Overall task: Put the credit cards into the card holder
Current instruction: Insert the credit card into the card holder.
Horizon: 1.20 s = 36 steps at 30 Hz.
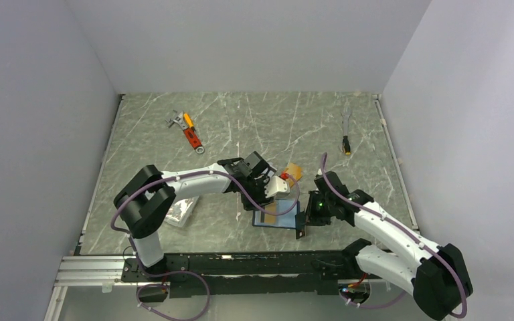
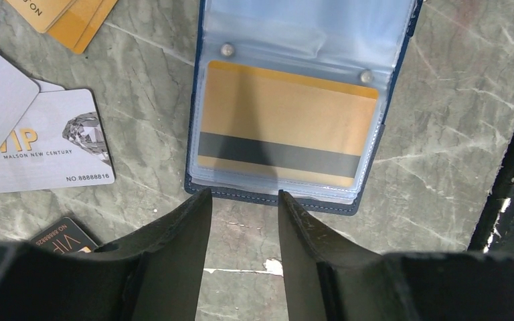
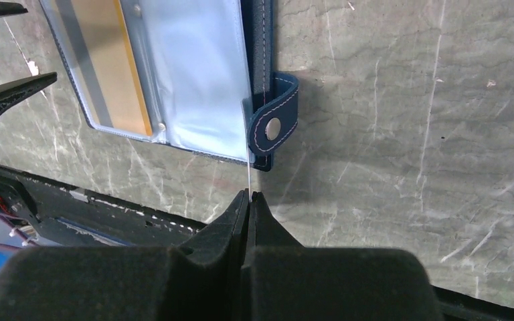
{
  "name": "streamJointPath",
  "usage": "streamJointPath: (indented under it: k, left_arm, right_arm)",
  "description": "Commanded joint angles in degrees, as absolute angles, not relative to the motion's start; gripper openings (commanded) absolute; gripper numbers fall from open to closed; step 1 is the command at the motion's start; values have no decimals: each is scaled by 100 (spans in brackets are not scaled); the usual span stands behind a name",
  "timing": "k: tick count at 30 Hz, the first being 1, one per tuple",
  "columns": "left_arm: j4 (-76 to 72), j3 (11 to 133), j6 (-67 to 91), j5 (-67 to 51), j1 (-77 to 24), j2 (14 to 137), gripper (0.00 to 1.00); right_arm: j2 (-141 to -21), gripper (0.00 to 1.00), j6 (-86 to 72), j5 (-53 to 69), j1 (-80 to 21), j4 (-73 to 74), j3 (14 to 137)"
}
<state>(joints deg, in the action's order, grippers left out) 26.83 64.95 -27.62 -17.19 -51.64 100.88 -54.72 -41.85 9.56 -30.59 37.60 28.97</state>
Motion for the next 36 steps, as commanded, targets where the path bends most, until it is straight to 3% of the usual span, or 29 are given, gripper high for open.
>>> streamJointPath:
  k: [1, 15, 36]
  left_arm:
    - [2626, 6642, -2907, -1648, -5212, 10129, 46]
    - [2629, 6626, -2928, -1570, -5238, 10245, 39]
    - [2654, 6530, -3006, -1526, -5238, 10231, 33]
  right_arm:
    - [-5537, 0, -4258, 869, -3108, 3578, 3019]
    - [-5124, 0, -4370, 457, -3138, 4045, 3160]
    - [-5332, 0, -4432, 968, -3286, 3260, 2935]
